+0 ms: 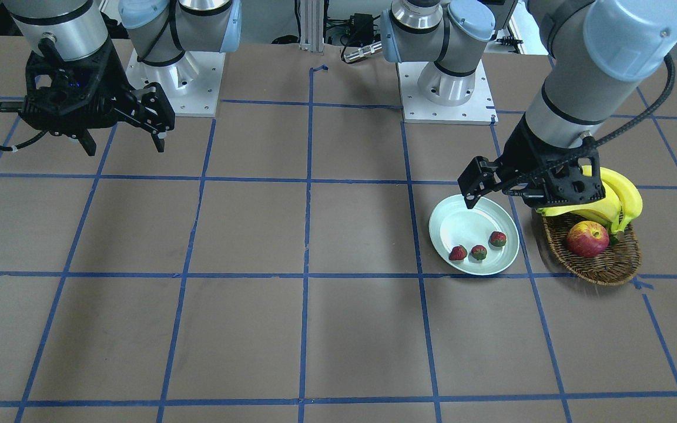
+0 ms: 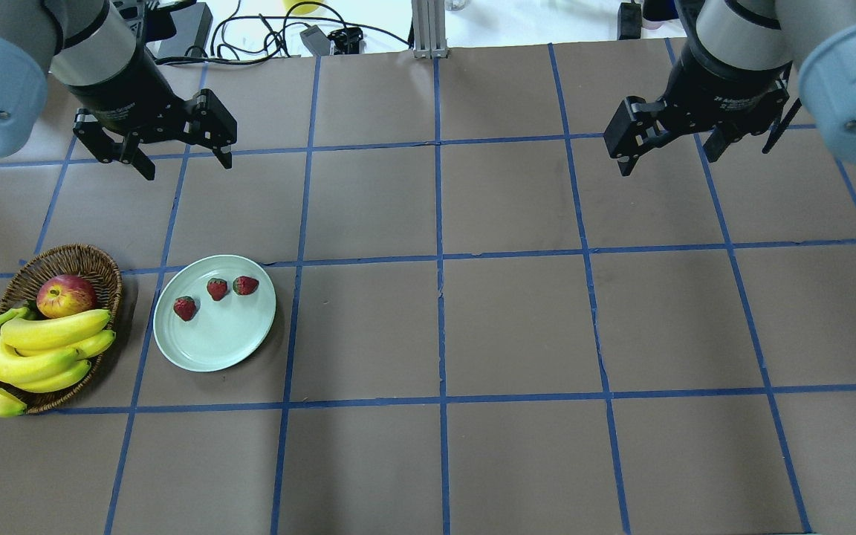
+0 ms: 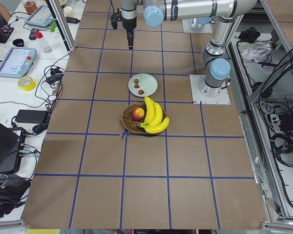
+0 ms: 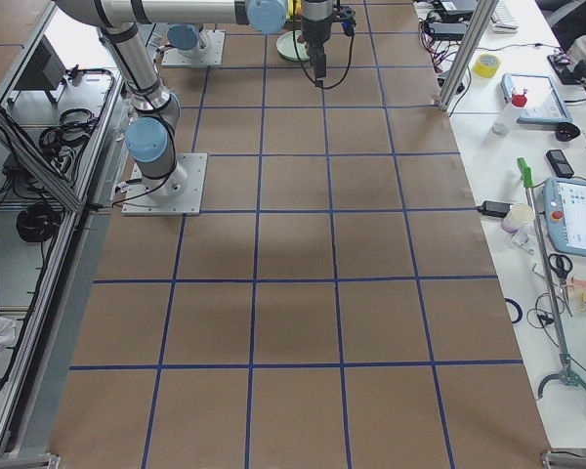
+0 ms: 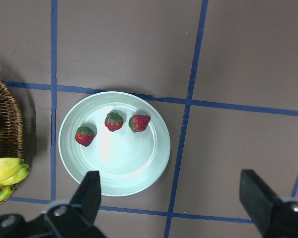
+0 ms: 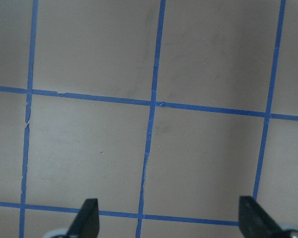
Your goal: Collect all strawberries into plate
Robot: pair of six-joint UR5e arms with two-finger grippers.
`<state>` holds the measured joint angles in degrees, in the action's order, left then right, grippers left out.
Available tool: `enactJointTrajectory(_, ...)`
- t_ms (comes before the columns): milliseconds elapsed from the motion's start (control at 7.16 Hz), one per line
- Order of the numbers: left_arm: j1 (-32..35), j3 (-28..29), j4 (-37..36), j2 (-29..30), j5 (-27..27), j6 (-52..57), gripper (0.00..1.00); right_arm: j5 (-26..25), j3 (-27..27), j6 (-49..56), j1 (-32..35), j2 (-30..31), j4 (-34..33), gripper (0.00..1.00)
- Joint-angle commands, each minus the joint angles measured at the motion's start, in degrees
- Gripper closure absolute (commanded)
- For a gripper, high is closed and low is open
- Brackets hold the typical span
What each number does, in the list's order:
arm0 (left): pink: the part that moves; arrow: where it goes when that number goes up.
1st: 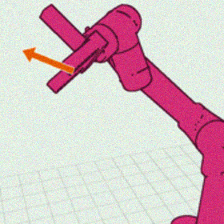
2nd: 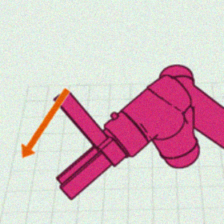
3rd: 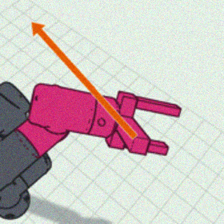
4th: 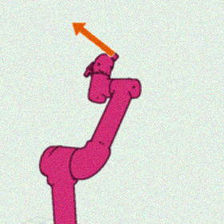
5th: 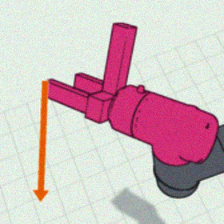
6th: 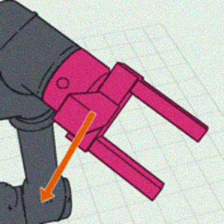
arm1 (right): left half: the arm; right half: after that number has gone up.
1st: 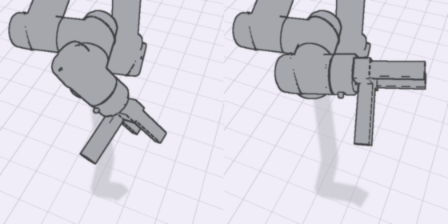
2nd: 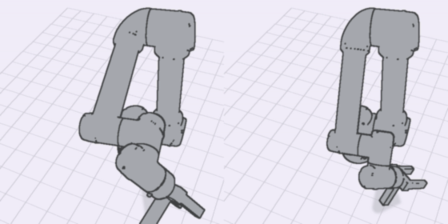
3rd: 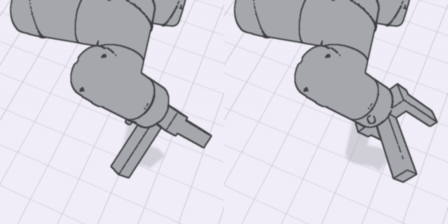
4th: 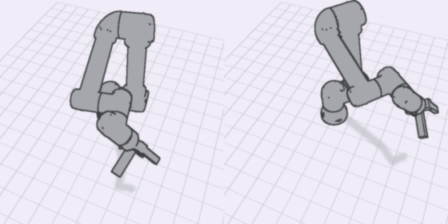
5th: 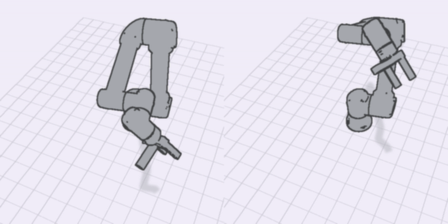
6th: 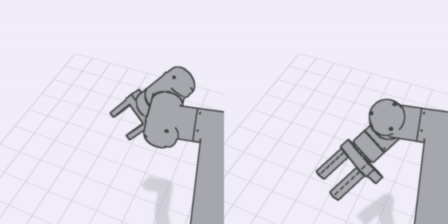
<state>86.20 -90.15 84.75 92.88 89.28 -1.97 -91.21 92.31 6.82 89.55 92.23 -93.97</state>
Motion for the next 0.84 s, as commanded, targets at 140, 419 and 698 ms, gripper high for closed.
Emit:
enactJointTrajectory(140, 4.1, -2.7, 0.0, -3.3, 1.6, 0.4, 0.0, 0.0, 0.1, 0.4, 0.0, 0.1, 0.0, 0.0)
enactJointTrajectory(419, 3.6, -3.5, 0.1, -3.8, 1.9, 1.7, 0.0, 0.0, 0.1, 0.4, -0.1, 0.1, -0.1, 0.0)
enactJointTrajectory(698, 3.9, -4.6, 0.1, -4.3, 2.0, 1.7, 0.0, -0.1, 0.2, 0.4, -0.1, 0.2, 0.1, 0.0)
